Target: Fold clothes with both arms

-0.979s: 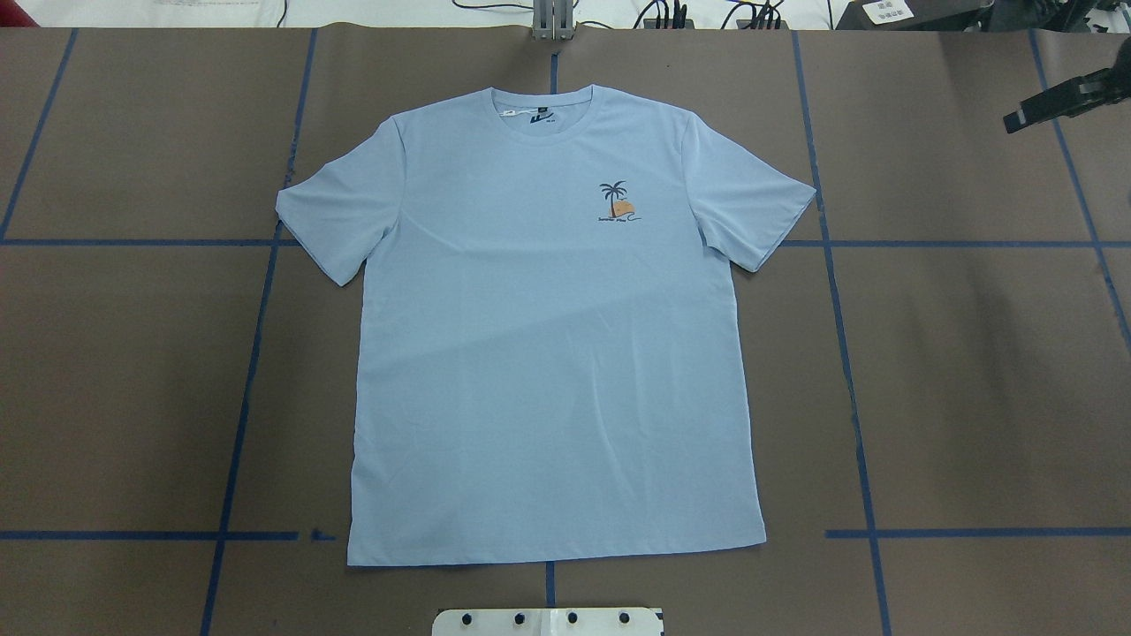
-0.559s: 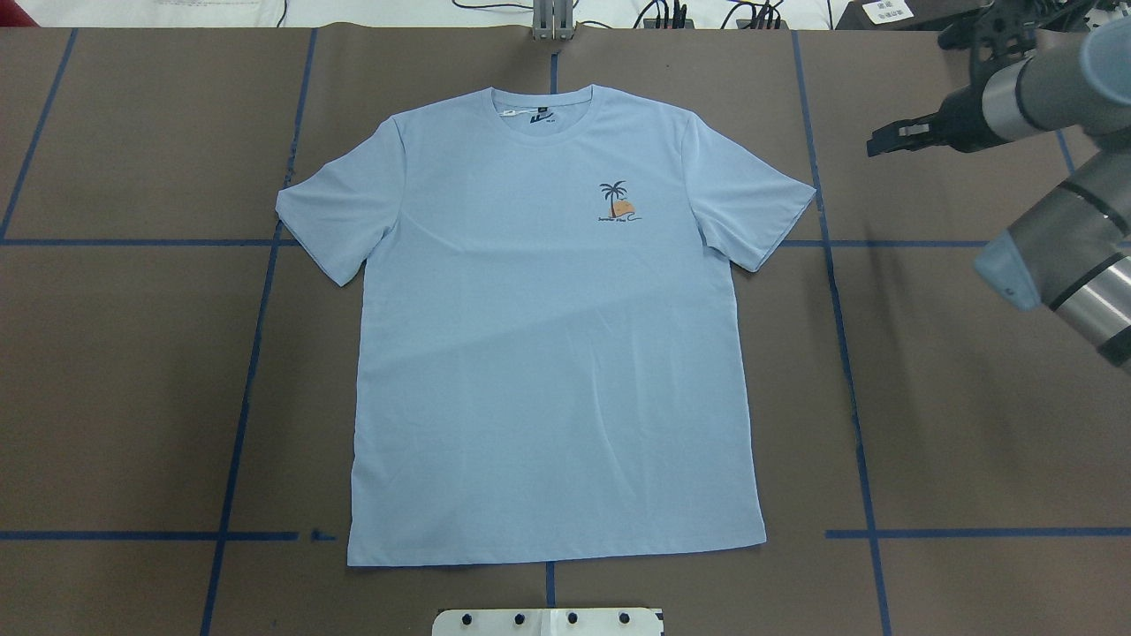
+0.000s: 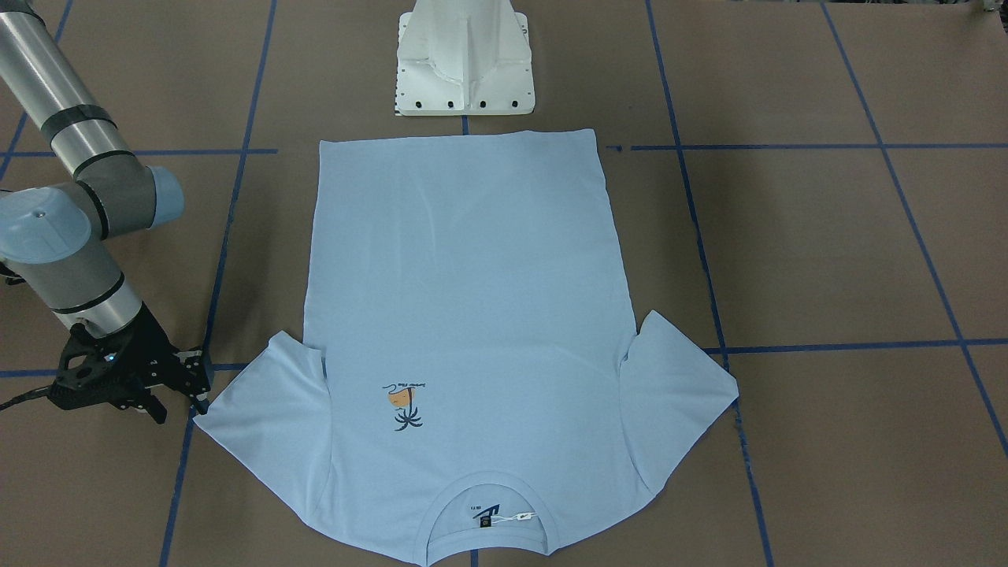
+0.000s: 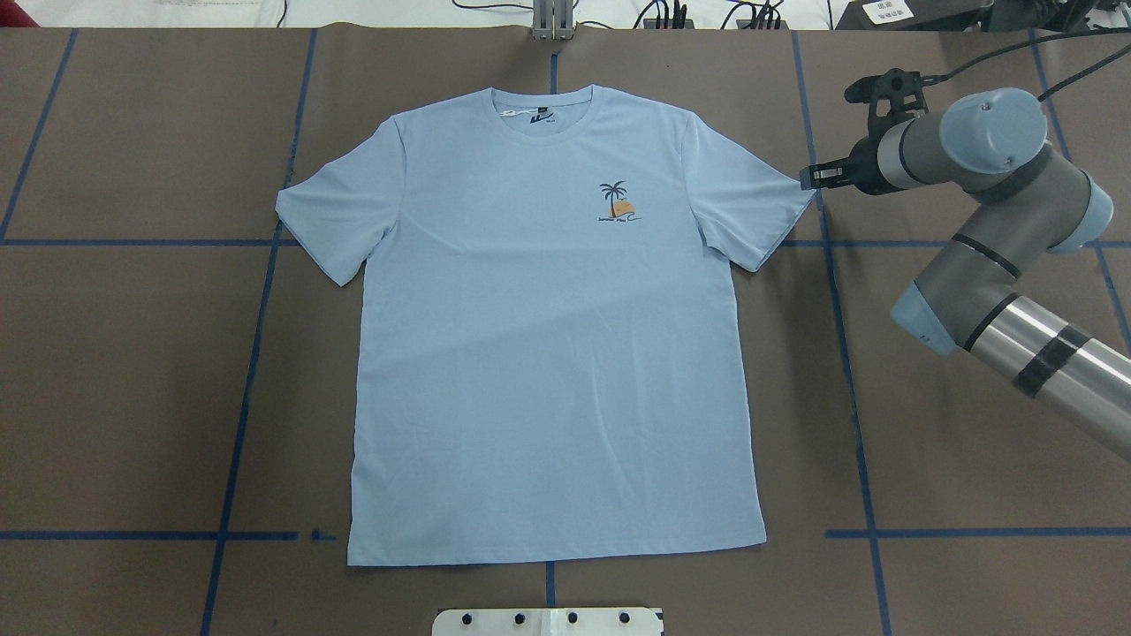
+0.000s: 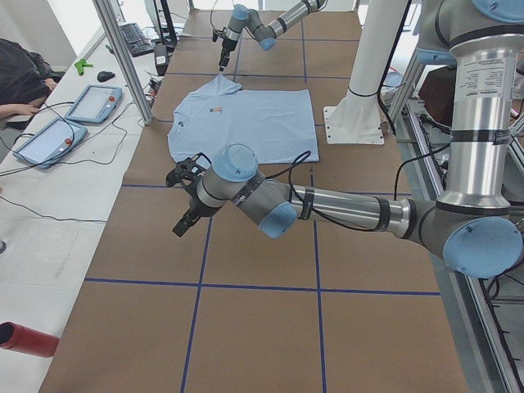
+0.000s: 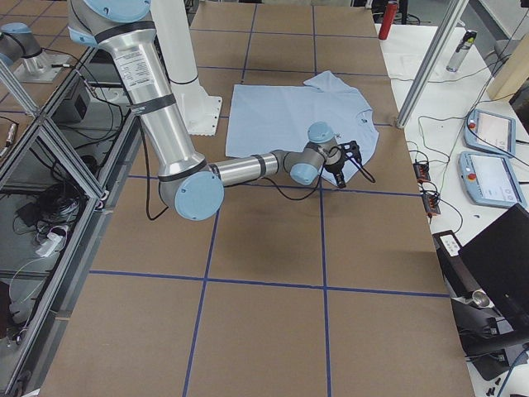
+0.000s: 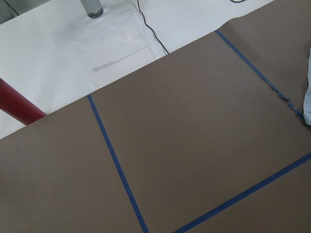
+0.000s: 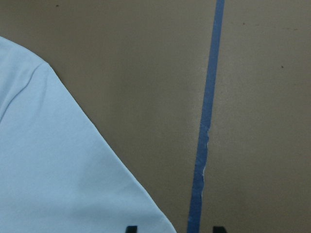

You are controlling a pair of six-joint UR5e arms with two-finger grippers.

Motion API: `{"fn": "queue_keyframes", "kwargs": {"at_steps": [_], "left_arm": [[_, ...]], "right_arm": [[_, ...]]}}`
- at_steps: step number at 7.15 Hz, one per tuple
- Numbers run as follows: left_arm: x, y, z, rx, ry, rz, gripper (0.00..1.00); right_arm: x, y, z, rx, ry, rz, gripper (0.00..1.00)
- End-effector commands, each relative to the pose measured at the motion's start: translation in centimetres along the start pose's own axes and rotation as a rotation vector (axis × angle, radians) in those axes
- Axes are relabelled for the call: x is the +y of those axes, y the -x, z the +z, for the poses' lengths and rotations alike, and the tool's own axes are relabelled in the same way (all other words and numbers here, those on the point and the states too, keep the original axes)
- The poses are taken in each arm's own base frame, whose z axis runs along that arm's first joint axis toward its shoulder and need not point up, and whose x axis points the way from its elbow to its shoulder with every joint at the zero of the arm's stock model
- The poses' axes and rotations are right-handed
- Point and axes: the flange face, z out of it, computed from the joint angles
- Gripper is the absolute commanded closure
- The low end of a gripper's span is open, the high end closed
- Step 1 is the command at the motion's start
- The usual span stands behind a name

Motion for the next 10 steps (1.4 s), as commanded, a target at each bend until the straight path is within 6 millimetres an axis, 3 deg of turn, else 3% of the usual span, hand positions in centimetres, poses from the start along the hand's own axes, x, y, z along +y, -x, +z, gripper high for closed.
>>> {"fn": "queue_keyframes", "kwargs": {"at_steps": [1, 3, 5, 6, 7, 8, 10], "left_arm": [[0.0, 0.0, -0.1, -0.001, -0.003, 0.001, 0.0], [0.0, 0.0, -0.1, -0.001, -0.003, 0.001, 0.0], [0.0, 0.0, -0.1, -0.001, -0.003, 0.002, 0.0], [0.0, 0.0, -0.1, 0.001, -0.003, 0.004, 0.0], [0.0, 0.0, -0.1, 0.001, -0.003, 0.004, 0.0], [0.0, 0.0, -0.1, 0.001, -0.003, 0.004, 0.0], [0.1, 0.0, -0.1, 0.0, -0.002, 0.004, 0.0]], "right_arm": [[0.0, 0.3, 1.5, 0.014, 0.016, 0.0, 0.4], [0.8, 0.1, 2.6, 0.035, 0.026, -0.002, 0.42], [0.9, 0.3, 2.7, 0.033, 0.027, -0.003, 0.54], [0.8, 0.5, 2.6, 0.031, 0.025, -0.004, 0.72], [0.8, 0.5, 2.5, 0.029, 0.025, -0.005, 1.0], [0.6, 0.8, 2.3, 0.024, 0.021, -0.007, 1.0], [-1.8, 4.3, 0.7, -0.009, 0.0, 0.005, 1.0]]}}
